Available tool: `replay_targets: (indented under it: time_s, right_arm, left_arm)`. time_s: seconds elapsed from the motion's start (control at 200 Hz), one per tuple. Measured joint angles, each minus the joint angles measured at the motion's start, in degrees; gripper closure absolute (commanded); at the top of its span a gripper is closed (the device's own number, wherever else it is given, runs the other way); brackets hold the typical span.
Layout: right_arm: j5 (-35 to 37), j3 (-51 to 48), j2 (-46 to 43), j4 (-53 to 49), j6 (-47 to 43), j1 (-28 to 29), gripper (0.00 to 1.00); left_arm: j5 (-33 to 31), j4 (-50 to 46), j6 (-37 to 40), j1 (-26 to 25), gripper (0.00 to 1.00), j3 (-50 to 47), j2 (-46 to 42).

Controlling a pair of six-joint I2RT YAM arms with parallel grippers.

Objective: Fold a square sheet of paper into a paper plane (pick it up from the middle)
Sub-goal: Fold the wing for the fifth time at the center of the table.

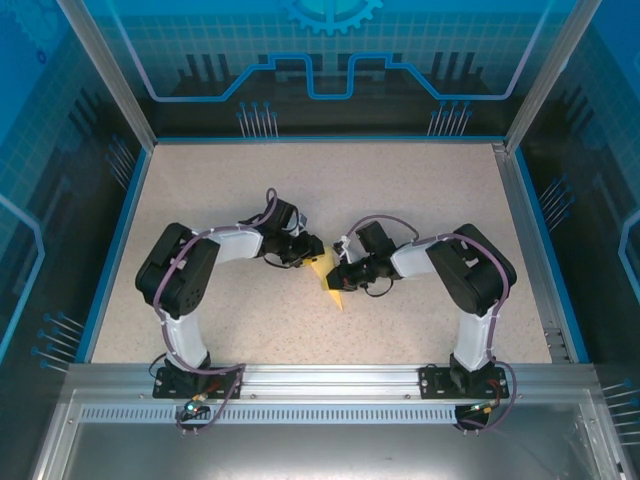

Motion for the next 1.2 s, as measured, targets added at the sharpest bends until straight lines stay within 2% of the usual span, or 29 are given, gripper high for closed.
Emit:
replay_targets:
  time_s: [0.315, 0.53, 0.68, 1.2]
  right_arm:
    - [2.3, 0.0, -2.9, -5.5, 2.9, 0.1, 0.93]
    - [3.8, 3.3, -2.8, -8.9, 3.0, 1.1, 0.93]
    - [4.4, 1.8, -2.7, -9.7, 2.9, 1.2, 0.93]
    - [4.1, -6.5, -7.4, -4.9, 1.9, 1.2, 0.93]
  left_arm:
    - [-0.9, 0.2, -0.4, 0.0, 0.67, 0.0, 1.2]
    - [-1.0, 0.4, -0.4, 0.0, 0.67, -0.3, 1.2]
    - [-1.0, 0.4, -0.4, 0.0, 0.68, -0.3, 1.3]
    - [-0.9, 0.3, -0.8, 0.0, 0.68, -0.2, 1.5]
